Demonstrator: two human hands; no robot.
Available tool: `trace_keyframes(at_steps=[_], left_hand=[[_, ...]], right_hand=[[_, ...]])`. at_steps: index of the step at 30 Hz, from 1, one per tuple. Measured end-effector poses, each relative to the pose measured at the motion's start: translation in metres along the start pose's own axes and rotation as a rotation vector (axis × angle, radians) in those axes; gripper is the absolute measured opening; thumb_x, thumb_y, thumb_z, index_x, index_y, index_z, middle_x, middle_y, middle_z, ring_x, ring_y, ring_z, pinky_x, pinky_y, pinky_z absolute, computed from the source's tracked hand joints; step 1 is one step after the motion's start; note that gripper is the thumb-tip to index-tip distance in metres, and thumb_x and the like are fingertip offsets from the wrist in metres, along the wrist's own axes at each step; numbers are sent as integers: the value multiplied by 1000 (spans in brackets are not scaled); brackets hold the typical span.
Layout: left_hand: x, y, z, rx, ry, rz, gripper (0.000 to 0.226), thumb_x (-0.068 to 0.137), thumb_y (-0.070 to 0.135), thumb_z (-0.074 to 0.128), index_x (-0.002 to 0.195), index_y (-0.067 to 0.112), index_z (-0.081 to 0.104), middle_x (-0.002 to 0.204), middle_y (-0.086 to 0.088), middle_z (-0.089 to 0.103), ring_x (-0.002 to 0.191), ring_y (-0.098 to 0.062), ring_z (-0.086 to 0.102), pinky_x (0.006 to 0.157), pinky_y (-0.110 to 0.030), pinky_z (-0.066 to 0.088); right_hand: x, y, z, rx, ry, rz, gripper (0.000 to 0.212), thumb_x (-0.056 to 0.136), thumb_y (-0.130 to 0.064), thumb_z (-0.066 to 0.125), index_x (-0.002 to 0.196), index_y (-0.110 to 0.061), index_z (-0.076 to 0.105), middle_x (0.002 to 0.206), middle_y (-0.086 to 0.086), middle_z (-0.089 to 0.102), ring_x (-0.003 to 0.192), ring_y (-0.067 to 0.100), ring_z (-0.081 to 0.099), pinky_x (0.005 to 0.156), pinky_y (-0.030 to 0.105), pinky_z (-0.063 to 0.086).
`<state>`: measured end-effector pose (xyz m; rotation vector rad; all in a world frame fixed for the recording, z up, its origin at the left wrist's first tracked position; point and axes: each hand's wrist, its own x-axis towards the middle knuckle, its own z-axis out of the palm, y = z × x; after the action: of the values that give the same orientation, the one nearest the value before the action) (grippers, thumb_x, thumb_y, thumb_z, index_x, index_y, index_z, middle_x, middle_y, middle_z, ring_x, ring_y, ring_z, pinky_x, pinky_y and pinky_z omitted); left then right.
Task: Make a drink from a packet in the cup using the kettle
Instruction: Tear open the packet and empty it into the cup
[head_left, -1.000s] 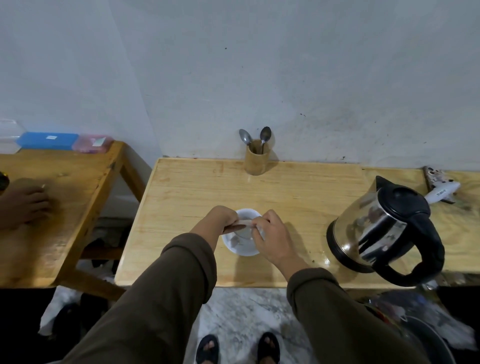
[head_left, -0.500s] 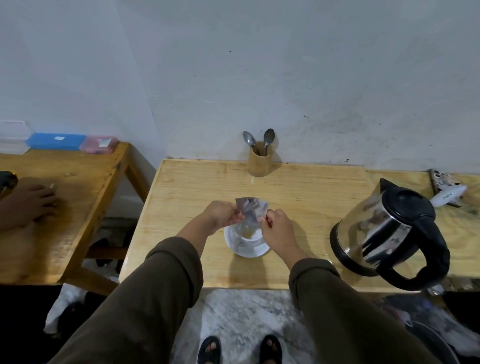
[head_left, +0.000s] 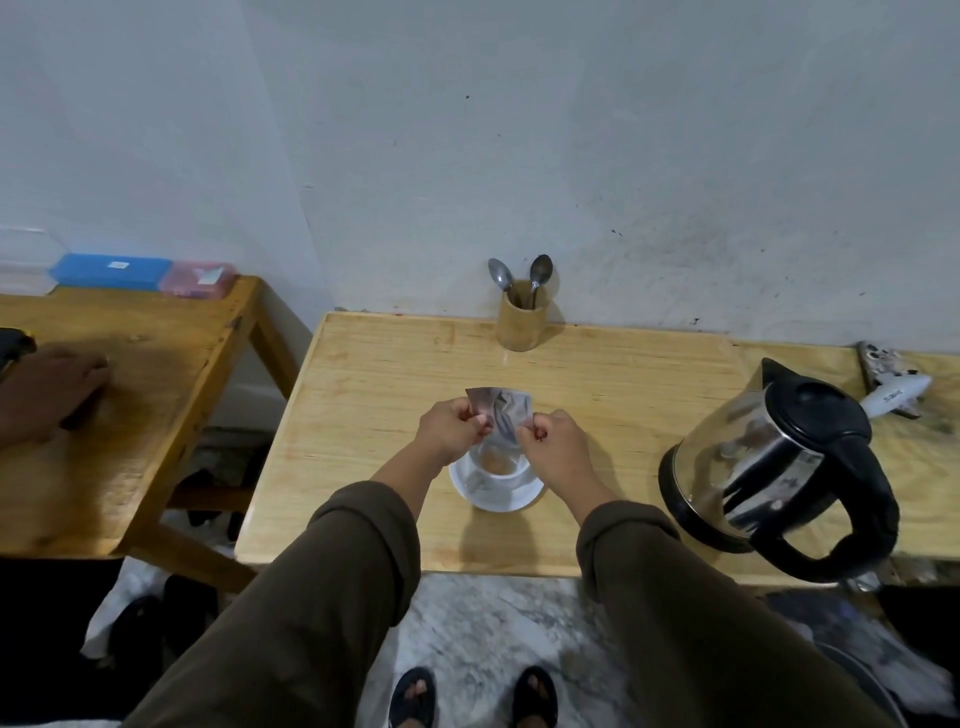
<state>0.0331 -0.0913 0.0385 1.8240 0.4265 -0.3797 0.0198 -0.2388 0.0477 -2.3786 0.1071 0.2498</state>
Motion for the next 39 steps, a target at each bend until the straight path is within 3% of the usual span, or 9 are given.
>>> trace_keyframes(at_steps=[6, 13, 18, 23, 26, 30, 33, 37, 39], left_hand=[[0, 2, 3, 24, 31, 9, 31, 94, 9, 50, 65, 19, 53, 80, -5, 67, 88, -21, 64, 99, -41, 51], [-1, 6, 2, 77, -10, 7, 34, 95, 6, 44, 65, 18, 52, 68, 1, 61, 87, -22, 62, 99, -43, 51], [-1, 7, -1, 111, -23, 68, 30, 95, 7, 43, 74, 21, 60, 91, -16, 65, 102, -37, 65, 95, -48, 53], [-5, 11, -1, 60, -105, 175, 32, 98, 7, 41, 80, 23, 62, 83, 3, 61, 85, -20, 60, 88, -38, 52], [-4, 10, -3, 47, -110, 175, 27, 99, 8, 40, 84, 18, 61, 85, 1, 63, 85, -22, 62, 83, -30, 52], [-2, 7, -6, 94, -104, 165, 26, 98, 13, 43, 82, 22, 62, 97, -9, 67, 105, -35, 65, 99, -46, 50], [-2, 8, -5, 54, -100, 155, 20, 99, 9, 41, 95, 12, 61, 97, -12, 64, 94, -30, 64, 93, -37, 51], [-4, 7, -3, 3, -122, 139, 22, 99, 5, 39, 88, 10, 58, 84, -5, 61, 74, -12, 59, 62, -8, 51], [-5, 6, -2, 14, -124, 131, 25, 99, 6, 41, 80, 14, 55, 81, -3, 59, 73, -11, 59, 65, -13, 51]], right_hand=[[4, -1, 2, 27, 15, 17, 21, 87, -10, 57, 78, 8, 62, 92, 6, 46, 79, 18, 47, 70, 20, 33], [3, -4, 3, 69, 2, 50, 39, 83, -15, 68, 56, -12, 39, 89, 6, 44, 76, 20, 44, 69, 25, 33], [3, -5, 1, 71, 4, 47, 45, 79, -14, 73, 52, -25, 39, 90, 5, 45, 78, 18, 46, 55, 19, 31], [0, -3, 0, 25, -29, 29, 47, 82, -12, 68, 49, -23, 38, 86, 9, 45, 78, 20, 44, 69, 24, 32], [1, -2, -3, -41, -70, 21, 22, 89, -13, 60, 68, -8, 61, 89, 7, 45, 82, 19, 44, 72, 22, 31], [3, -2, -3, -35, -54, 28, 11, 90, -15, 58, 83, -7, 58, 92, 6, 44, 84, 19, 45, 74, 24, 33], [3, -2, -2, -40, -52, 43, 19, 88, -16, 60, 73, -6, 54, 92, 6, 44, 83, 18, 45, 72, 23, 33], [4, -2, -2, -21, -52, 61, 20, 87, -17, 61, 72, -3, 58, 92, 6, 45, 85, 22, 48, 72, 24, 34], [4, -3, -2, -13, -54, 60, 21, 84, -19, 66, 73, -1, 62, 90, 6, 48, 85, 22, 49, 73, 24, 35]])
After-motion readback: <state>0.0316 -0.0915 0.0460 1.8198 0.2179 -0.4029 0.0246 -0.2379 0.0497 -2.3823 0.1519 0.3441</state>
